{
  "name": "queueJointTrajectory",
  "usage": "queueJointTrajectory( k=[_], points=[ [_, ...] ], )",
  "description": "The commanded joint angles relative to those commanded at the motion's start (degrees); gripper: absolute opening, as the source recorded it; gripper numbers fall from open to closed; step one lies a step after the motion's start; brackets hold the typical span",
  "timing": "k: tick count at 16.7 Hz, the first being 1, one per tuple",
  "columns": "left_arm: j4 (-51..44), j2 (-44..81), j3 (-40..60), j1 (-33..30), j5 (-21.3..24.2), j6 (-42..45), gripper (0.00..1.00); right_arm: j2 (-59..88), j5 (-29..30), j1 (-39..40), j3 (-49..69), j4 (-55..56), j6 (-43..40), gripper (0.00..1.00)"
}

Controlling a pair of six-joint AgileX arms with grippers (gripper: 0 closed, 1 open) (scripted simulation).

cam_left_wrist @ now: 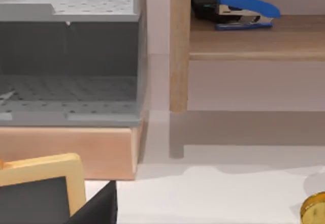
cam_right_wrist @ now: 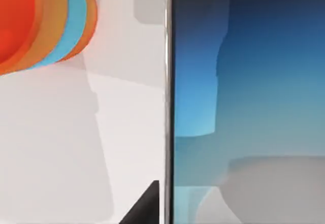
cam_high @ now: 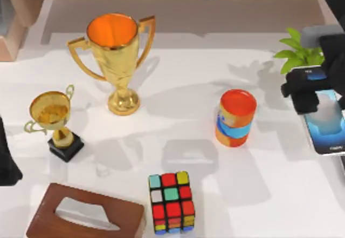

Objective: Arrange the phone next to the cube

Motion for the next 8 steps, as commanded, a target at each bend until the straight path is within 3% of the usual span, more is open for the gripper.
queueJointTrajectory(
  k=[8],
  points=[
    [0.0,0.0,0.0,0.0,0.0,0.0,1.00,1.2,0.0,17.1,-6.1,-1.6,24.1,0.00]
  ],
)
